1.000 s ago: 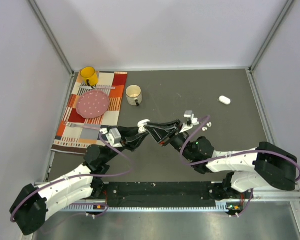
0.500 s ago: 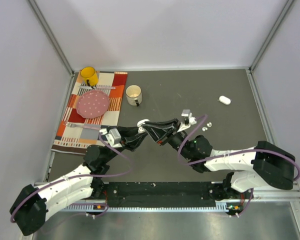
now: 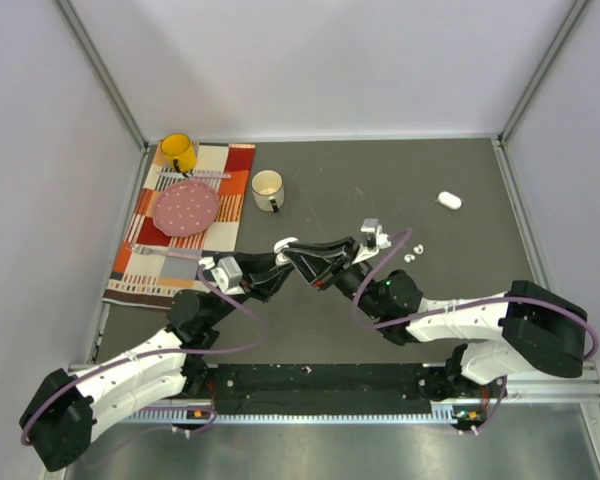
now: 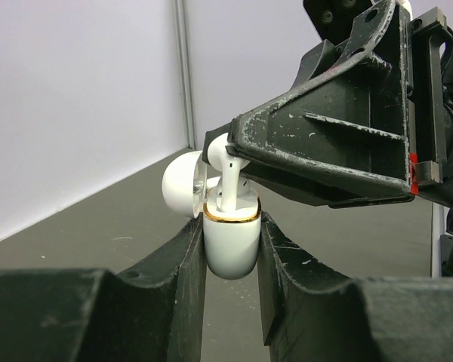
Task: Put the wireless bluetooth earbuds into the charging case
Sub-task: Insert the left earbud into the left side groove of the charging case.
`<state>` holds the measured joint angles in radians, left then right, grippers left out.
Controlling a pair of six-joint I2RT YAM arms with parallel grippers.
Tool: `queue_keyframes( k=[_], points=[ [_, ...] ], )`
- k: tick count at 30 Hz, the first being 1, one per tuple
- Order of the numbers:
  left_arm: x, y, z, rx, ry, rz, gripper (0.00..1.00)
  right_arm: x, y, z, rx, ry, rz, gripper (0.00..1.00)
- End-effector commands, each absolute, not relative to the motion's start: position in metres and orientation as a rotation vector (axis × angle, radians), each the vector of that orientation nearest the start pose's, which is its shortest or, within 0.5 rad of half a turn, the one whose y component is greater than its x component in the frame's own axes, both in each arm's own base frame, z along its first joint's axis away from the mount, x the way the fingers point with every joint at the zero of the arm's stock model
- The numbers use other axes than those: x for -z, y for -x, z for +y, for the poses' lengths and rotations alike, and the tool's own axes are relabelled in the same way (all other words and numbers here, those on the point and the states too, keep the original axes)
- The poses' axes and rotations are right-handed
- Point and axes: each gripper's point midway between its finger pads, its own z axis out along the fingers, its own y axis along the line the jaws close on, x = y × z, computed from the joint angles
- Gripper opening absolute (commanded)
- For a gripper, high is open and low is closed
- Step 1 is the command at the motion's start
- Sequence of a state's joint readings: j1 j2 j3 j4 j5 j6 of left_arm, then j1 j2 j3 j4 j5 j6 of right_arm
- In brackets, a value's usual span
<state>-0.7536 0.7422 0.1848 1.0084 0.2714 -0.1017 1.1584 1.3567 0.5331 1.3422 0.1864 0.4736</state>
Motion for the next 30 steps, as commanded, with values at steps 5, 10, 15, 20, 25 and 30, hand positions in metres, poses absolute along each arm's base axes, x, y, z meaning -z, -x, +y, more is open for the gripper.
queue_keyframes(
  k=[5, 10, 15, 20, 25, 30],
  points=[
    [-0.306, -0.181, -0.238, 0.896, -0.586, 0.917, 0.0, -0.372, -0.161, 0.351, -1.482, 0.121, 0.913, 0.0],
    [-0.309, -0.181, -0.236, 0.892, -0.569, 0.912, 0.0, -0.364, -0.16, 0.352, -1.463, 0.135, 0.935, 0.0],
    [-0.31, -0.183, -0.234, 0.879, -0.56, 0.91, 0.0, -0.358, -0.162, 0.351, -1.431, 0.135, 0.967, 0.0],
    [-0.31, -0.184, -0.235, 0.881, -0.562, 0.913, 0.0, -0.354, -0.166, 0.355, -1.397, 0.142, 1.025, 0.0],
    [-0.311, -0.183, -0.236, 0.884, -0.568, 0.907, 0.0, -0.352, -0.17, 0.356, -1.383, 0.134, 1.051, 0.0],
    [-0.311, -0.181, -0.236, 0.888, -0.573, 0.904, 0.0, -0.354, -0.171, 0.357, -1.385, 0.126, 1.059, 0.0]
  ],
)
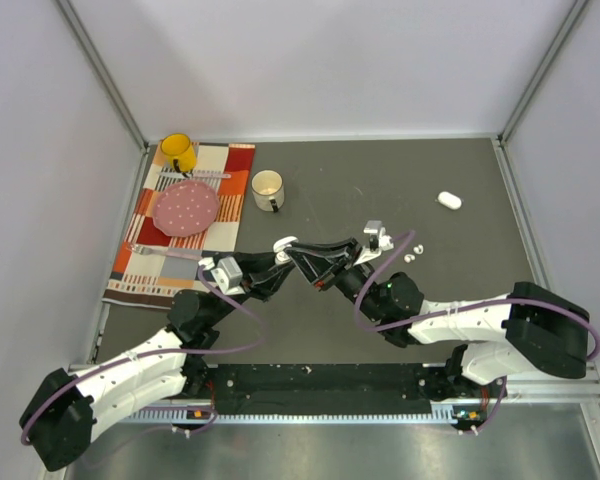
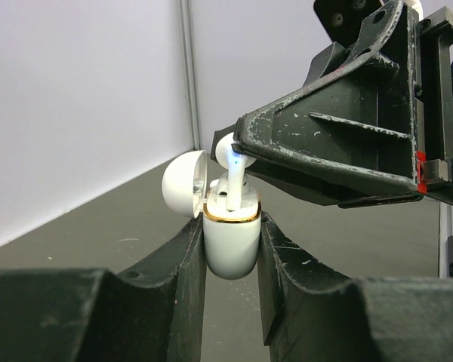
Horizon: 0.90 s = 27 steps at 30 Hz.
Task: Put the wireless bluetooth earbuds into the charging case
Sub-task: Insert the left earbud into the left side groove of the charging case.
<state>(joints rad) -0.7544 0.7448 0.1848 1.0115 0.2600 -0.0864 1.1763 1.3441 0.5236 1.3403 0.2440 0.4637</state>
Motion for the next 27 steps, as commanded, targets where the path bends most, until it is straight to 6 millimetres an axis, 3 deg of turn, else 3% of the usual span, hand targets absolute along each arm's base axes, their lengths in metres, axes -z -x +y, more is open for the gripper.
queue_keyframes(
  k=[1, 27],
  points=[
    [-0.31, -0.181, -0.237, 0.888, -0.577, 0.905, 0.0, -0.354, -0.171, 0.358, -1.387, 0.129, 1.061, 0.0],
    [-0.313, -0.182, -0.237, 0.886, -0.576, 0.892, 0.0, -0.35, -0.168, 0.372, -1.425, 0.145, 1.085, 0.0]
  ],
)
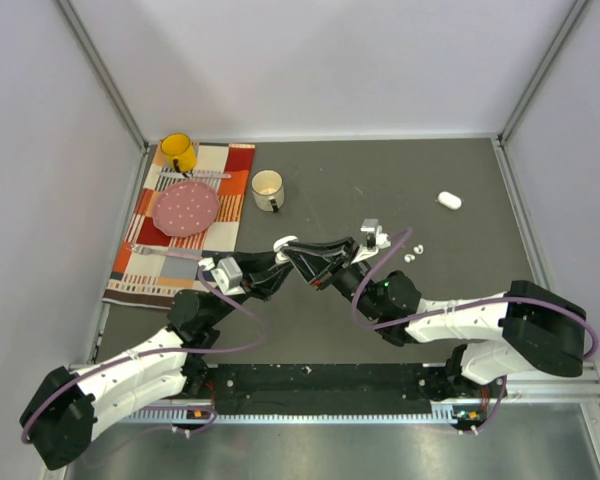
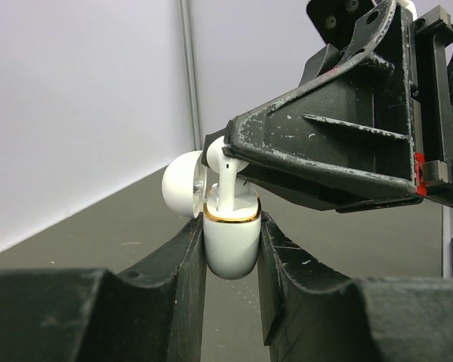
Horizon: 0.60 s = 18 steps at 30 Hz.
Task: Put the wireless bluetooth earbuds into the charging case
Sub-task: Insert the left earbud into the left side groove of the charging case.
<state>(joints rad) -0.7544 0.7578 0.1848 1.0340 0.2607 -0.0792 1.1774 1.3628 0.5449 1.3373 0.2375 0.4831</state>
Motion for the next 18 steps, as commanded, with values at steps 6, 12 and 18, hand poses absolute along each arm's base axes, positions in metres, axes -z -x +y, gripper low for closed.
queue_keyframes(
  k=[6, 12, 18],
  points=[
    [-0.32, -0.184, -0.234, 0.868, -0.552, 0.875, 0.0, -0.34, -0.168, 0.373, -1.379, 0.163, 1.123, 0.0],
    [-0.323, -0.183, -0.236, 0.875, -0.56, 0.861, 0.0, -0.336, -0.17, 0.376, -1.364, 0.163, 1.158, 0.0],
    [-0.324, -0.183, -0.236, 0.874, -0.558, 0.86, 0.0, -0.334, -0.171, 0.377, -1.351, 0.168, 1.172, 0.04]
  ],
)
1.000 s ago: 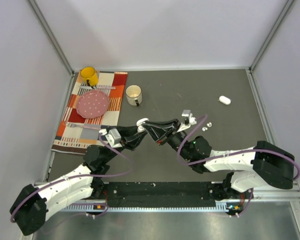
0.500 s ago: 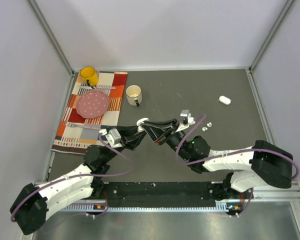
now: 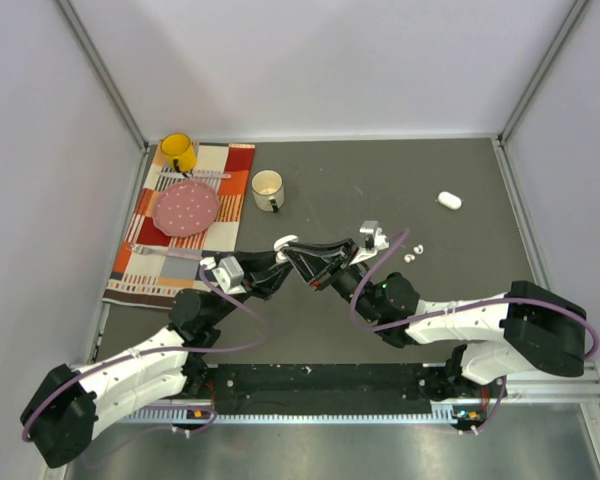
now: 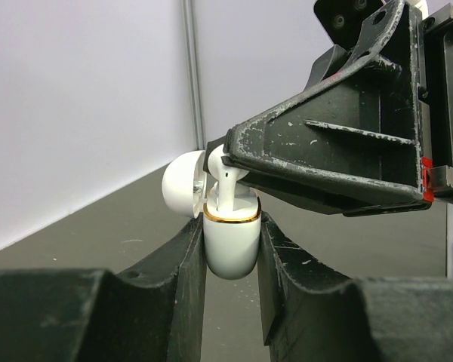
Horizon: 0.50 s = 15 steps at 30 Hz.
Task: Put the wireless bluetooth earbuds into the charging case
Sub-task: Insert the left earbud into the left side groove of the charging case.
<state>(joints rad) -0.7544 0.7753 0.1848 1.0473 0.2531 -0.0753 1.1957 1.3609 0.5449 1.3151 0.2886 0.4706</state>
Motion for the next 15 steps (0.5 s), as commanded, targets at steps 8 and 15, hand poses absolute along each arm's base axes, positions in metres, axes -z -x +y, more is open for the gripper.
queue_keyframes(
  k=[8, 15],
  points=[
    [-0.324, -0.183, -0.235, 0.876, -0.555, 0.861, 0.0, -0.342, -0.173, 0.372, -1.316, 0.173, 1.158, 0.25],
    [-0.321, -0.182, -0.236, 0.88, -0.562, 0.866, 0.0, -0.348, -0.171, 0.374, -1.305, 0.203, 1.145, 0.3]
  ],
)
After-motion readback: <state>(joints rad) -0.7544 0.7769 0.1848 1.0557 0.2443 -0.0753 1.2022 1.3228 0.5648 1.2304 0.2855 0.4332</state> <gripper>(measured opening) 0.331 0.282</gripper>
